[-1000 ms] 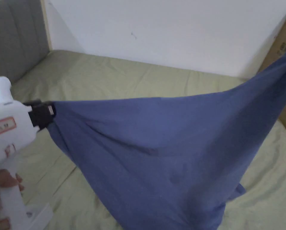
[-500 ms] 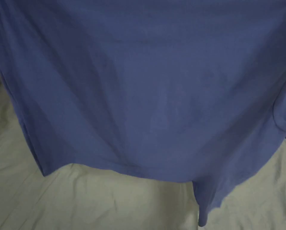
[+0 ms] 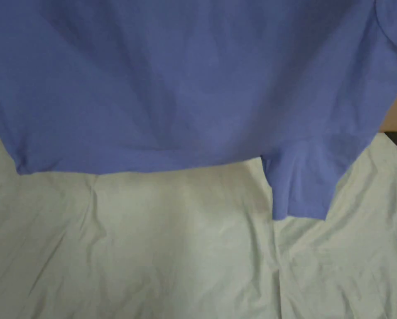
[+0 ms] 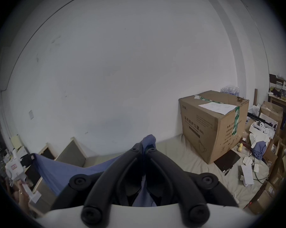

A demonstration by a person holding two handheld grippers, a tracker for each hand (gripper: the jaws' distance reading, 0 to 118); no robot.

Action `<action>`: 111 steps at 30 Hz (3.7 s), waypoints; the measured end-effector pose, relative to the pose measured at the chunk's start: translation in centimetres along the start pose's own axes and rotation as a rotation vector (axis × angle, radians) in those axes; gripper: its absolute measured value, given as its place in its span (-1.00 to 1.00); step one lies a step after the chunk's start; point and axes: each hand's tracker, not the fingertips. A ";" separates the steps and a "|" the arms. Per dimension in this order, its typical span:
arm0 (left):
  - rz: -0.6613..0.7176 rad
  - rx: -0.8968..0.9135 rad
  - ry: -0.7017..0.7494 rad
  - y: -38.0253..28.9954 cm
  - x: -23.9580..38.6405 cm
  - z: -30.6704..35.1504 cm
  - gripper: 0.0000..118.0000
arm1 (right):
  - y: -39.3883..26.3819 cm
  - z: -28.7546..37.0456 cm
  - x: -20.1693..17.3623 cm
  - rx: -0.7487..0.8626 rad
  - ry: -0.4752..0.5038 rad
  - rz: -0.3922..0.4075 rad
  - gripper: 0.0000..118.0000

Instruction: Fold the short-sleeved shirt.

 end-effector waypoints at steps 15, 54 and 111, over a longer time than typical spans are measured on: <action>-0.015 0.115 0.112 -1.6 3.9 -12.7 -0.97 | -1.2 -14.0 -3.6 0.081 -0.138 0.060 -0.96; -0.127 -0.752 0.114 -55.0 -9.0 16.7 -0.96 | -56.0 6.1 17.5 -0.740 -0.130 0.106 -0.96; -0.029 -0.436 -0.004 -43.7 -6.8 20.0 0.94 | -45.9 14.7 6.0 -0.063 0.029 0.219 -1.00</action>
